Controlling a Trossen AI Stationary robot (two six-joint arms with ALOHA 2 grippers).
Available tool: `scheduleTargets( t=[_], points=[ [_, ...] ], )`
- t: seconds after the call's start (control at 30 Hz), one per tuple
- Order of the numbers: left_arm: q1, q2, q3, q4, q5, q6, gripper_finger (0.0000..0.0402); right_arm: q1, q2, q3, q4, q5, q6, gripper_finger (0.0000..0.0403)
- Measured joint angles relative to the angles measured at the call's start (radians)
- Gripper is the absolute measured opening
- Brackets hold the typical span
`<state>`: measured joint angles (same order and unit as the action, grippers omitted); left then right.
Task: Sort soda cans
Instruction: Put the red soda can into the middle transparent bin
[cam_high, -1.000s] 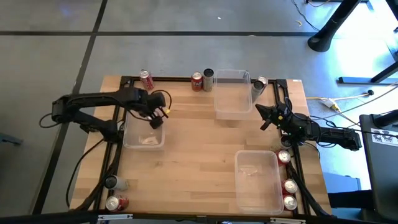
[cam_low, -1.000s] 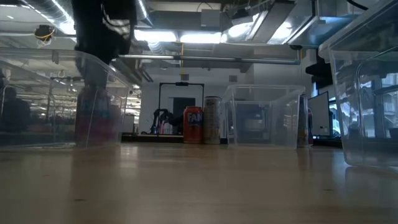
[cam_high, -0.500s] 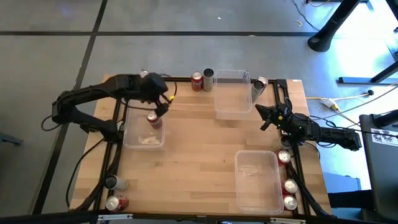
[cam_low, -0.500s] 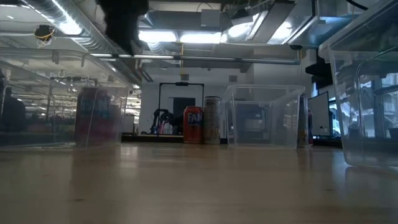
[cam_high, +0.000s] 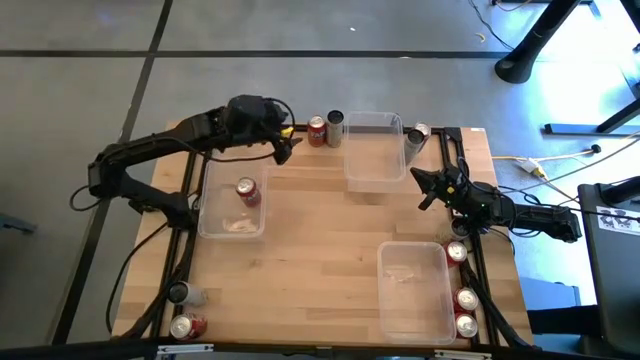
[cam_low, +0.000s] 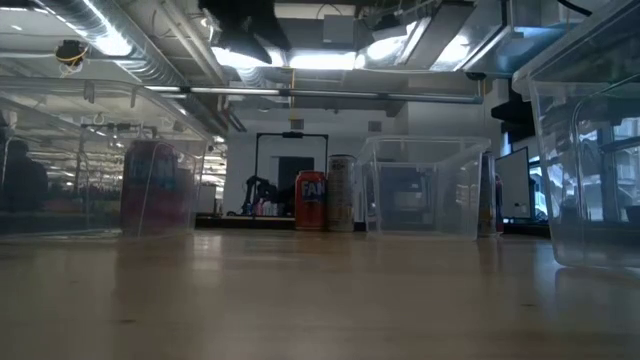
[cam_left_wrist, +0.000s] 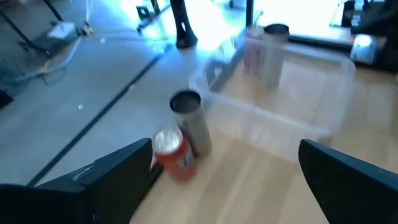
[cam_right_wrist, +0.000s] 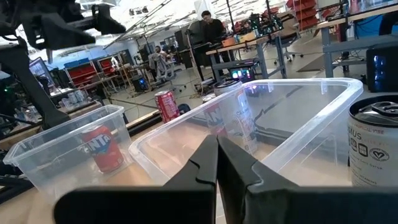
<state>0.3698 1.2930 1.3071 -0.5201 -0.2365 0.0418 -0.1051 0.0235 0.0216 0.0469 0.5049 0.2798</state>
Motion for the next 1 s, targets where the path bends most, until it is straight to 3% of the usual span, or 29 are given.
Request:
scheduleTargets(
  t=[0.27, 0.43, 0.6, 0.83, 1.0],
  points=[
    [0.024, 0.061, 0.000, 0.111, 0.003, -0.023, 0.0391, 0.000, 0.000, 0.000, 0.002, 0.000, 0.001, 0.0005],
    [0.116, 0.118, 0.006, 0.184, 0.001, -0.008, 0.0391, 0.000, 0.000, 0.000, 0.003, 0.000, 0.002, 0.0005],
    [0.227, 0.218, 0.097, 0.183, 0.057, -0.033, 0.0391, 0.000, 0.000, 0.000, 0.003, 0.000, 0.002, 0.0005],
    [0.291, 0.330, 0.145, 0.229, 0.088, 0.155, 0.0391, 0.000, 0.000, 0.000, -0.002, 0.000, 0.003, 0.0005],
    [0.301, 0.368, 0.141, 0.214, 0.089, 0.128, 0.0391, 0.000, 0.000, 0.000, -0.002, 0.017, 0.001, 0.0005]
  ],
)
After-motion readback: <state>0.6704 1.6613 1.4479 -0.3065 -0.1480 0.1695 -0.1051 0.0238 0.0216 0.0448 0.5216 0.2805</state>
